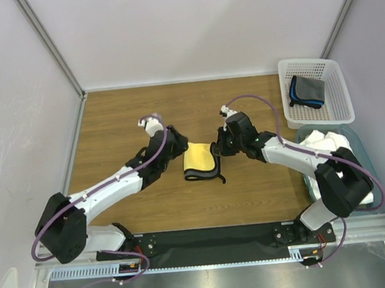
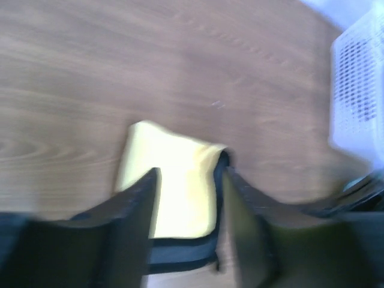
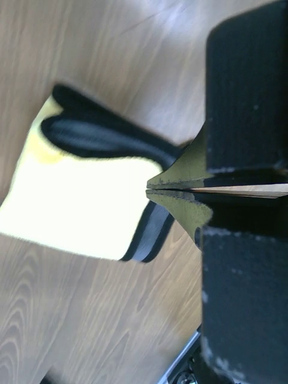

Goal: Fold and stack the towels
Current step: Fold the towel

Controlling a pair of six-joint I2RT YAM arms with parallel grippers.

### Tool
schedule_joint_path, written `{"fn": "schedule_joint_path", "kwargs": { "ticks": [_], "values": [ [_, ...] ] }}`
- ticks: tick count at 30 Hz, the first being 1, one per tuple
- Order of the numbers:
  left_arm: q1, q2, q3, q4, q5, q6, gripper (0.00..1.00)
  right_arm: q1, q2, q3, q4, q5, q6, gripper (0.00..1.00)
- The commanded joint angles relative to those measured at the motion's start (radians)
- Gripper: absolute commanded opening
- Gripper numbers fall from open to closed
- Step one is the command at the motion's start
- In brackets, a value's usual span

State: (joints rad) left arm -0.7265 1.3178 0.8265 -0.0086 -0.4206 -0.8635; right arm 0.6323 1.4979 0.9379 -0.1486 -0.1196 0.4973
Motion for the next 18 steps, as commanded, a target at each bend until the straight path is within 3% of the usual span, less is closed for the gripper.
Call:
{"fn": "schedule_joint_path", "kwargs": {
  "ticks": [1,3,6,13,18],
  "values": [
    [0.021,-0.049,-0.160,0.205,0.126,0.067,0.43,0.012,0.086,0.065,0.078,-0.017,0.036,0.00],
    [0.022,-0.052,-0.208,0.263,0.166,0.076,0.30,0.012,0.119,0.087,0.102,-0.011,0.050,0.00],
    [0.022,-0.026,-0.233,0.314,0.206,0.089,0.20,0.010,0.165,0.125,0.121,-0.014,0.061,0.00],
    [0.029,0.083,-0.218,0.450,0.301,0.095,0.15,0.007,0.240,0.177,0.113,0.056,0.079,0.00],
    [0.029,0.247,-0.167,0.469,0.330,0.043,0.11,-0.014,0.294,0.177,0.103,0.081,0.095,0.00]
  ]
}}
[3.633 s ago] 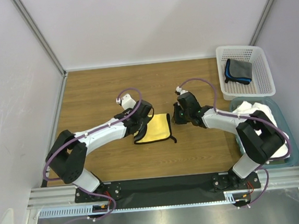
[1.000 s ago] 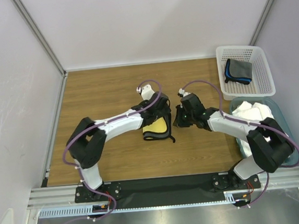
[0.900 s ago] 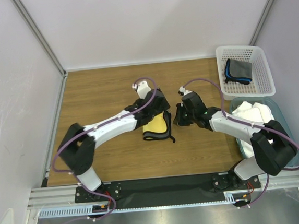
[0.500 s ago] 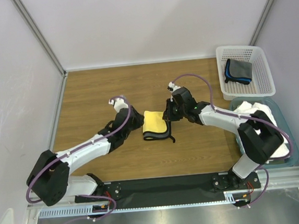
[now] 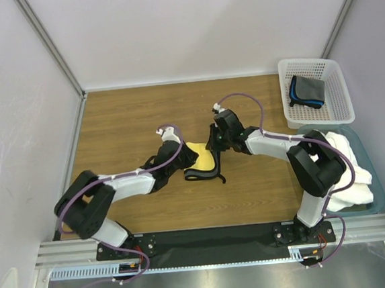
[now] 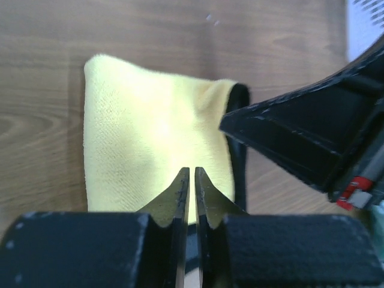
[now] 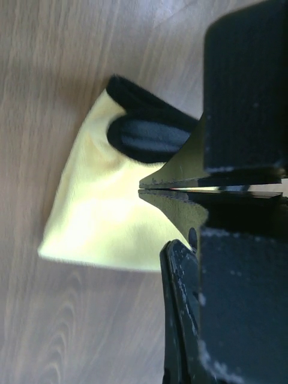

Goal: Fold and stack the towels
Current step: Fold the towel

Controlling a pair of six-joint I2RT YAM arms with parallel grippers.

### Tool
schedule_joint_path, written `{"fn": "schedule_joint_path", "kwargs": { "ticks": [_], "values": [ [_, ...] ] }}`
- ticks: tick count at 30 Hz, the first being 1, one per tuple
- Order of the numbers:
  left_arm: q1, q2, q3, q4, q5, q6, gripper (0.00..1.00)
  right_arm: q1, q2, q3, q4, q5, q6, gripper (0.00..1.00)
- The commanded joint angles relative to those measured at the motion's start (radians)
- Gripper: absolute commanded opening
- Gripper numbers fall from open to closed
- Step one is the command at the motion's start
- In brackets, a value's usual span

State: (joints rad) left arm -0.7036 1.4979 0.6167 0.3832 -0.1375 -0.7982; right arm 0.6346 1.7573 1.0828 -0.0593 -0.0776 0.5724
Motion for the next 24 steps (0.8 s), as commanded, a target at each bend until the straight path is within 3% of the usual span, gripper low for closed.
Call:
{"fn": "schedule_joint_path", "kwargs": {
  "ticks": [1,14,19,24],
  "values": [
    [0.007,0.083,0.043,0.075,0.050,-0.032,0.11,-0.032,0.042,0.028,0.013,0.029,0.021,0.00],
    [0.023,0.136,-0.028,0.046,0.015,-0.061,0.09,-0.095,0.057,-0.041,0.009,0.036,-0.009,0.00],
    [0.021,0.124,-0.002,0.057,0.073,0.017,0.10,-0.095,0.048,-0.029,-0.005,-0.017,-0.042,0.00],
    [0.021,0.004,0.053,-0.035,0.099,0.143,0.17,-0.095,-0.048,0.015,-0.085,-0.054,-0.108,0.00]
  ]
}}
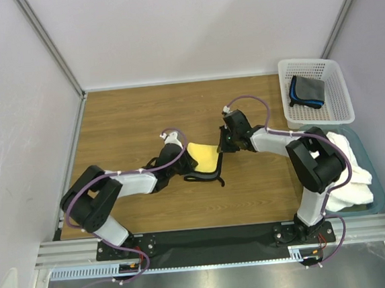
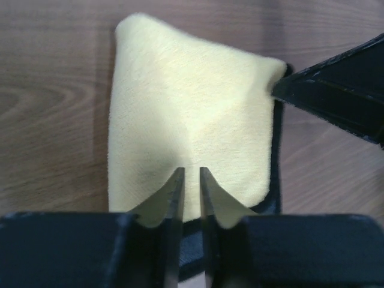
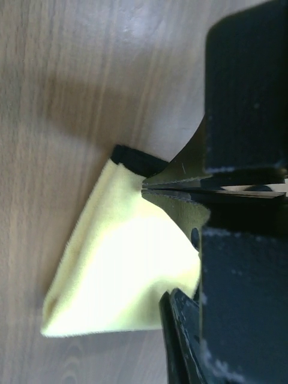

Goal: Fold and stack the towels
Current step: Fold the towel, then neatly place the folded towel into the bin

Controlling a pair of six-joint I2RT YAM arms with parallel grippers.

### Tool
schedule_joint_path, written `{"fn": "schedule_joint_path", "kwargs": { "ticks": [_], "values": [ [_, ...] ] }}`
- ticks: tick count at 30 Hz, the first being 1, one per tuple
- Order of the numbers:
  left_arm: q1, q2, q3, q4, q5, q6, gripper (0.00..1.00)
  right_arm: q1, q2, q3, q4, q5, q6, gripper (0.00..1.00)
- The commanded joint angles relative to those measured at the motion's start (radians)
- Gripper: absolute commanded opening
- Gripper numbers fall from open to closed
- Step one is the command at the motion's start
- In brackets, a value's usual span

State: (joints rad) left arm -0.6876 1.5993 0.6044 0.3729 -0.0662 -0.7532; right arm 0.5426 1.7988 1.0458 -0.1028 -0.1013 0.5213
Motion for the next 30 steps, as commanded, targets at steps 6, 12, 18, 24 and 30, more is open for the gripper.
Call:
{"fn": "schedule_joint_path", "kwargs": {
  "ticks": [6,12,18,24,30],
  "values": [
    [0.005,-0.258,0.123,-0.253,-0.066,0.179,0.54,-0.004,-0.213,0.039,-0.147,0.015,-0.020,0.35],
    [0.011,-0.292,0.133,-0.365,-0.124,0.198,0.84,0.016,-0.276,-0.088,-0.112,0.006,0.046,0.81],
    [0.026,-0.289,0.094,-0.383,-0.110,0.127,0.82,0.075,-0.285,-0.170,-0.042,0.051,0.126,0.84],
    [0.069,-0.358,0.026,-0.417,-0.083,0.072,0.81,0.097,-0.245,-0.213,0.057,0.101,0.209,0.80],
    [0.103,-0.456,-0.028,-0.463,-0.075,0.068,0.91,0.103,-0.178,-0.217,0.091,0.129,0.232,0.74]
  ]
}}
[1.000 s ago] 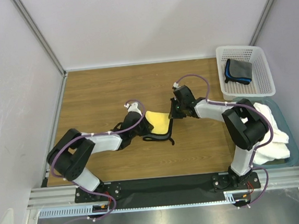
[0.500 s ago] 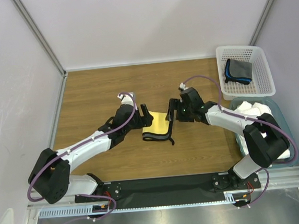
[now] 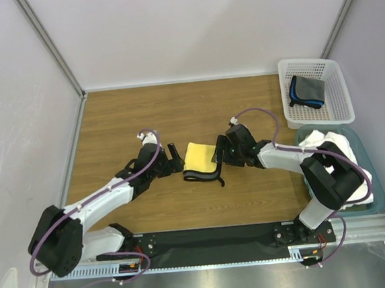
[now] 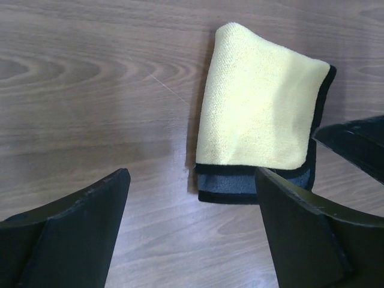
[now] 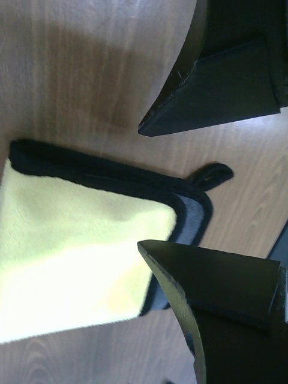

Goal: Fold and stack the towels
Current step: Neatly place the folded towel into the bin

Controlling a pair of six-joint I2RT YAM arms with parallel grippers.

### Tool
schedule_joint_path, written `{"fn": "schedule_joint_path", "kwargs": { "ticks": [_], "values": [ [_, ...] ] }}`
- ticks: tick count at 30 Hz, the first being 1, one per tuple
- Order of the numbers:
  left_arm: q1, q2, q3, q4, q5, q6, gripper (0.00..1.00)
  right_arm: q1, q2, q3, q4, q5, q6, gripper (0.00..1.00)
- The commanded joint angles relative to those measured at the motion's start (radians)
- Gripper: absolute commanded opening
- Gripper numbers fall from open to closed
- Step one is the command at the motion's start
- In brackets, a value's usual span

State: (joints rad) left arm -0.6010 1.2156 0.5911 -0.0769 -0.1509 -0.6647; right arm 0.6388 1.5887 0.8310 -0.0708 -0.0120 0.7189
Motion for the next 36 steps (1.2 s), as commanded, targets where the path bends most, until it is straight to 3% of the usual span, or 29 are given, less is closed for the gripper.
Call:
{"fn": "schedule_joint_path", "kwargs": {
  "ticks": [1,10,16,17,20,26,36],
  "values": [
    [0.021,-0.085,-0.020,-0.014,0.014,-0.019,0.93,0.007,0.039,0.000,0.092,0.035,0.039,0.73],
    [0.049,-0.168,-0.060,-0.052,0.019,-0.027,1.00,0.039,0.114,0.031,0.105,0.030,0.076,0.67],
    [0.063,-0.186,-0.070,-0.034,0.082,-0.050,1.00,0.071,0.172,0.060,0.004,0.134,0.096,0.60],
    [0.063,-0.191,-0.074,-0.034,0.083,-0.050,1.00,0.073,0.195,0.063,-0.009,0.145,0.096,0.57],
    [0.066,-0.206,-0.086,-0.031,0.077,-0.050,1.00,0.073,0.247,0.086,-0.058,0.172,0.091,0.30],
    [0.075,-0.237,-0.116,-0.018,0.082,-0.053,1.00,0.071,0.286,0.155,-0.067,0.142,0.064,0.00],
    [0.092,-0.252,-0.122,-0.008,0.071,-0.053,1.00,-0.097,0.060,0.307,-0.078,0.024,-0.120,0.00]
  ]
}}
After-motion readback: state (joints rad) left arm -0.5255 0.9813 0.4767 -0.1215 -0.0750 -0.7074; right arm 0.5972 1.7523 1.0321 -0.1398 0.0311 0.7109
